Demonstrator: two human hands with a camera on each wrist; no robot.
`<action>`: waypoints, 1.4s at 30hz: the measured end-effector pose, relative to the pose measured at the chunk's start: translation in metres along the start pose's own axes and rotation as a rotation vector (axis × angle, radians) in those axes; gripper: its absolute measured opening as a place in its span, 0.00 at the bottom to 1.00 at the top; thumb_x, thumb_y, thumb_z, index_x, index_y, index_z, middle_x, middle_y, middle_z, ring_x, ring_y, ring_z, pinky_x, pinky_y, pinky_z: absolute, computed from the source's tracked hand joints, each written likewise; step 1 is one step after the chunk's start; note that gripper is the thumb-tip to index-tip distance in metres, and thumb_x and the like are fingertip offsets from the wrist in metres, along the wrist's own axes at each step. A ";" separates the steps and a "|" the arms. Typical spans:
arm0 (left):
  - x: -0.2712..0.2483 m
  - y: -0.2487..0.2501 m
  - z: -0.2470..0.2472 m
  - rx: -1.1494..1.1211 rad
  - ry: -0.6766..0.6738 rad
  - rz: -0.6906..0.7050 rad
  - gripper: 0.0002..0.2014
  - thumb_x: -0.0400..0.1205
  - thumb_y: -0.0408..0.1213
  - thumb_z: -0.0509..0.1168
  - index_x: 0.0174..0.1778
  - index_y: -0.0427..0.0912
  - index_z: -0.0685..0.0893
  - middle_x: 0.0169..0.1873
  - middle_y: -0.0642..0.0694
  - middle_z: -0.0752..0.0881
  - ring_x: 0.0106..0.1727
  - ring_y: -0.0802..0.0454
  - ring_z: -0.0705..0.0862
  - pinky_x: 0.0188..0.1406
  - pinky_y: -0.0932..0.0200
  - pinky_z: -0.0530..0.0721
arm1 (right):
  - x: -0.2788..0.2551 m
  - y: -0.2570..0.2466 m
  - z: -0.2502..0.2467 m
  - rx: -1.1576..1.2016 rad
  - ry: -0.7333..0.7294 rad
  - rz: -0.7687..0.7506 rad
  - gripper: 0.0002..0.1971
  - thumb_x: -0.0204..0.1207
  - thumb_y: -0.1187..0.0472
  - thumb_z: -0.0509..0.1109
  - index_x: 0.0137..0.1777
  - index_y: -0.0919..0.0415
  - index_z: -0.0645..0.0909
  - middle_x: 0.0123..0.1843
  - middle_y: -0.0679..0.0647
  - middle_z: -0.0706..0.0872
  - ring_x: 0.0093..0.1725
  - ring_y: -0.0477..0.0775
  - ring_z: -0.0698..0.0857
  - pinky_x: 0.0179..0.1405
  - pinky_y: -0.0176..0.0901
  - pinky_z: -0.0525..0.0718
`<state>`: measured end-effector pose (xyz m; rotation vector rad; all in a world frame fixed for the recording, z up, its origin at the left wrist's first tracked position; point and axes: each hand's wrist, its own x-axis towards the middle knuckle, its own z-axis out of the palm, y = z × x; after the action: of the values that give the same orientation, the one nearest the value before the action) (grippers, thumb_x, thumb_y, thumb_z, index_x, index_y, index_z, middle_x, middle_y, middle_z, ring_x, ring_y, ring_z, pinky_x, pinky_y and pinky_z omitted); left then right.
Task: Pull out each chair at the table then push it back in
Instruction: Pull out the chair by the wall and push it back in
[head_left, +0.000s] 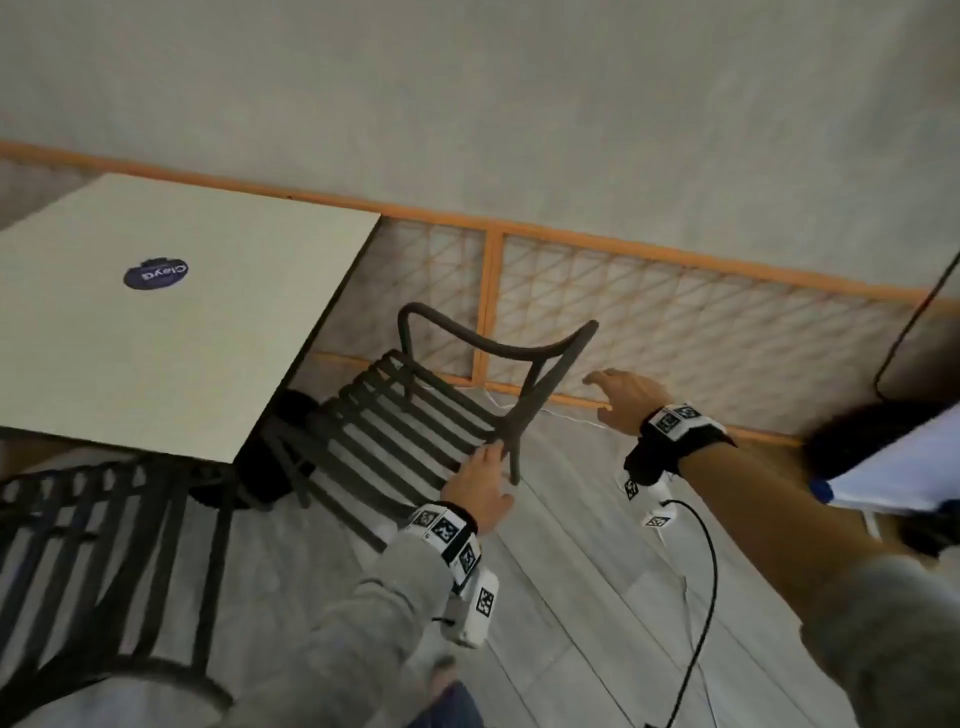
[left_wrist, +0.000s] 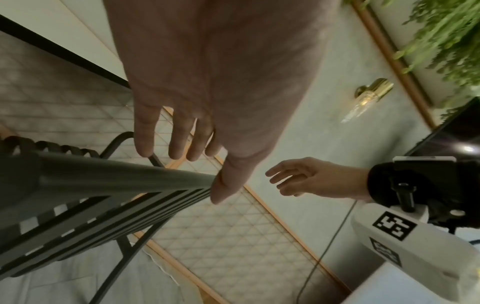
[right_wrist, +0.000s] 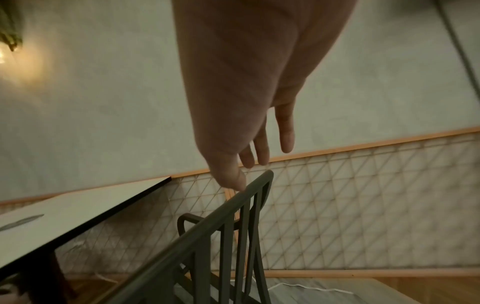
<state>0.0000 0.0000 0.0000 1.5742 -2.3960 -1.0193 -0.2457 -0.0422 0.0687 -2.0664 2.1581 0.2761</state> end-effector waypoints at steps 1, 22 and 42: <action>0.008 -0.001 0.002 0.007 0.000 -0.029 0.40 0.77 0.38 0.67 0.81 0.45 0.52 0.81 0.41 0.61 0.79 0.42 0.65 0.79 0.44 0.68 | 0.016 0.005 0.001 -0.019 -0.012 -0.019 0.25 0.77 0.61 0.66 0.74 0.53 0.68 0.72 0.57 0.77 0.65 0.62 0.80 0.55 0.53 0.81; 0.062 -0.022 0.027 -0.259 -0.071 -0.402 0.33 0.75 0.26 0.61 0.74 0.58 0.66 0.67 0.47 0.80 0.66 0.49 0.79 0.70 0.51 0.77 | 0.244 0.077 0.052 -0.403 -0.186 -0.575 0.16 0.77 0.67 0.62 0.58 0.48 0.81 0.43 0.48 0.83 0.55 0.55 0.86 0.57 0.48 0.78; 0.162 0.055 0.060 -0.365 -0.003 -0.473 0.37 0.75 0.22 0.58 0.79 0.51 0.57 0.74 0.43 0.72 0.75 0.44 0.70 0.78 0.35 0.65 | 0.365 0.126 0.026 -0.538 -0.230 -0.725 0.15 0.76 0.67 0.63 0.40 0.42 0.74 0.39 0.42 0.79 0.56 0.53 0.84 0.67 0.54 0.71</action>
<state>-0.1432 -0.0948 -0.0579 2.0202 -1.7284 -1.4322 -0.3892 -0.3868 -0.0351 -2.7475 1.1623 1.0072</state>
